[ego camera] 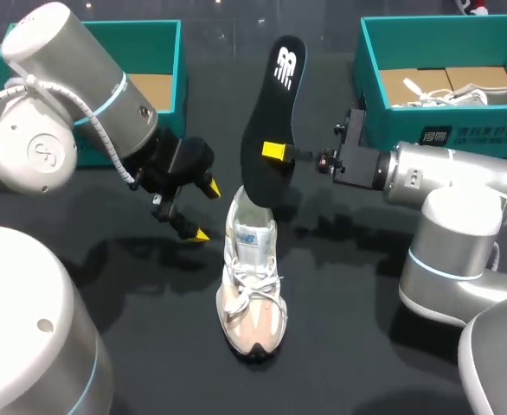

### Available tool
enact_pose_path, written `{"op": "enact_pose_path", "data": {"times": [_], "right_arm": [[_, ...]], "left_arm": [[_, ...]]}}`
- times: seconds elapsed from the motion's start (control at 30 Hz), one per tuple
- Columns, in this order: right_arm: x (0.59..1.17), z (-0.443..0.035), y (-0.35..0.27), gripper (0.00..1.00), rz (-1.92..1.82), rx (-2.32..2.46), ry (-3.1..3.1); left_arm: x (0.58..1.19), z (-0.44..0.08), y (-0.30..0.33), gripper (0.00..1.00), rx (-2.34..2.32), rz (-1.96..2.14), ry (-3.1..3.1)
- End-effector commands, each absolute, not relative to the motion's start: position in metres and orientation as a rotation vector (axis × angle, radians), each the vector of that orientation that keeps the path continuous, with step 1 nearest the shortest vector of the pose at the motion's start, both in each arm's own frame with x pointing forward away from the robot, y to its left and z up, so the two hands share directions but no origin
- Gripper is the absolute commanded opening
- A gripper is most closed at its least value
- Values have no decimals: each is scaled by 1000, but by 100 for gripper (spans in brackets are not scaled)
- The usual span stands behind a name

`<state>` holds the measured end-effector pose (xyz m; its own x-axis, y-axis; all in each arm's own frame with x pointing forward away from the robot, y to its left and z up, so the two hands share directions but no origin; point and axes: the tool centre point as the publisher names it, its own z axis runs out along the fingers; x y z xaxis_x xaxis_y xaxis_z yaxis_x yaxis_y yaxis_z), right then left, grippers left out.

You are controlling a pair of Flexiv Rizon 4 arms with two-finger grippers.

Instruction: Take the shoe out of the shoebox, open the shoe tongue, remove and reinsert the insole, then place the shoe into the shoebox

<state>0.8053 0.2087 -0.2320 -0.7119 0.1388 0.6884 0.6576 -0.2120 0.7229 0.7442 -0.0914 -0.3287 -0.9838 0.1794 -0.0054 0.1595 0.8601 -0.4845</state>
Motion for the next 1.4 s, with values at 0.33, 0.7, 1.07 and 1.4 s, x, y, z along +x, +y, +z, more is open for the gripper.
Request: {"op": "enact_pose_path", "data": {"times": [0.33, 0.7, 1.07, 1.4], "right_arm": [[806, -234, 211, 0, -1987, -933, -1689], [808, -250, 229, 0, -2014, -745, -1741], [809, -257, 239, 0, -2048, -669, -1737], [808, -261, 238, 0, -2063, -656, -1736]], "left_arm": [[744, -334, -94, 100, -263, 757, -2994], [745, -348, -96, 100, -239, 715, -3029], [752, -356, -99, 100, -239, 738, -3059], [751, -354, -102, 100, -262, 737, -3077]]}}
